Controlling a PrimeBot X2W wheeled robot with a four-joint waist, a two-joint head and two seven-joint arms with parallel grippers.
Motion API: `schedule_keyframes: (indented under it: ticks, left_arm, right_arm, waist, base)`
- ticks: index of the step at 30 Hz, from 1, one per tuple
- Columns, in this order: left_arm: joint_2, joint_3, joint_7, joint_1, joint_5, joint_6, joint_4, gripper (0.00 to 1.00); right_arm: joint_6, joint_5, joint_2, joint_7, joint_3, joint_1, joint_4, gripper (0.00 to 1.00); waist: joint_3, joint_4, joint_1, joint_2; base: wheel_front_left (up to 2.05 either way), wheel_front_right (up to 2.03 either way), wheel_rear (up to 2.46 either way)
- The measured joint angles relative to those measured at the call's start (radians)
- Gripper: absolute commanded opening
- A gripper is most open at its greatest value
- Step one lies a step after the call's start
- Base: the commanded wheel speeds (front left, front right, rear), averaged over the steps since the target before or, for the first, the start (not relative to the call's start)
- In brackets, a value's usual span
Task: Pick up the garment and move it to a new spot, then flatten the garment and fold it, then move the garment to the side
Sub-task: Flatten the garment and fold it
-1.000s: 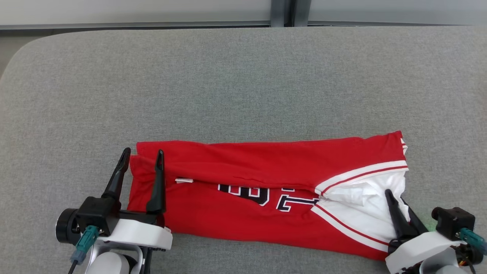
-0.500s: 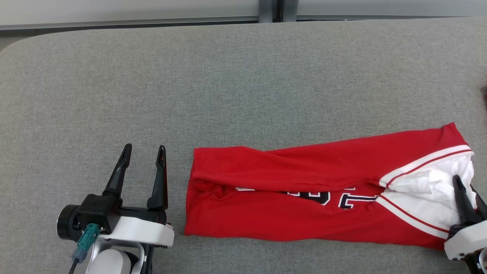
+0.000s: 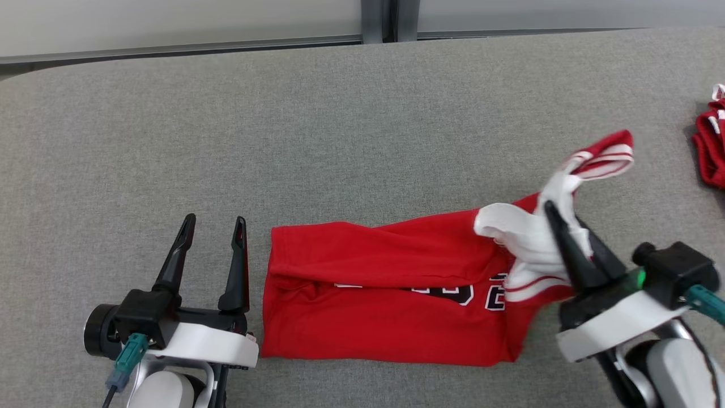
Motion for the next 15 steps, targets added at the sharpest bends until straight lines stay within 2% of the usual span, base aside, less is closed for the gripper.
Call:
schedule_keyframes:
  ticks: [5, 6, 8, 9, 12, 15]
  left_arm:
    - [-0.006, -0.006, 0.0, -0.007, 0.006, -0.008, 0.005, 1.0]
    - [-0.006, -0.006, 0.0, -0.007, 0.006, -0.008, 0.005, 1.0]
    - [-0.015, -0.008, 0.0, -0.013, 0.006, -0.01, 0.009, 1.0]
    - [-0.015, -0.008, 0.0, -0.013, 0.006, -0.01, 0.009, 1.0]
    - [-0.021, -0.008, 0.0, -0.016, 0.006, -0.013, 0.012, 1.0]
    - [-0.029, -0.015, 0.0, -0.02, 0.009, -0.019, 0.018, 1.0]
  right_arm:
    - [0.0, 0.049, 0.091, 0.047, 0.166, -0.072, -0.013, 0.0]
    - [0.0, 0.049, 0.091, 0.047, 0.166, -0.072, -0.013, 0.0]
    - [0.0, 0.095, 0.164, 0.051, 0.263, -0.116, 0.037, 0.0]
    - [0.0, 0.095, 0.164, 0.051, 0.263, -0.116, 0.037, 0.0]
    - [0.0, 0.142, 0.236, 0.05, 0.363, -0.157, 0.106, 0.0]
    - [0.0, 0.18, 0.269, 0.039, 0.43, -0.194, 0.191, 0.0]
  waist:
    - [0.004, 0.014, 0.0, 0.0]
    - [0.004, 0.014, 0.0, 0.0]
    - [0.008, 0.03, 0.0, 0.0]
    - [0.008, 0.03, 0.0, 0.0]
    - [0.013, 0.046, 0.0, 0.0]
    - [0.019, 0.062, 0.0, 0.0]
  base:
    - [0.0, 0.0, 0.0]
    - [0.0, 0.0, 0.0]
    - [0.0, 0.0, 0.0]
    - [0.0, 0.0, 0.0]
    - [0.0, 0.0, 0.0]
    - [0.0, 0.0, 0.0]
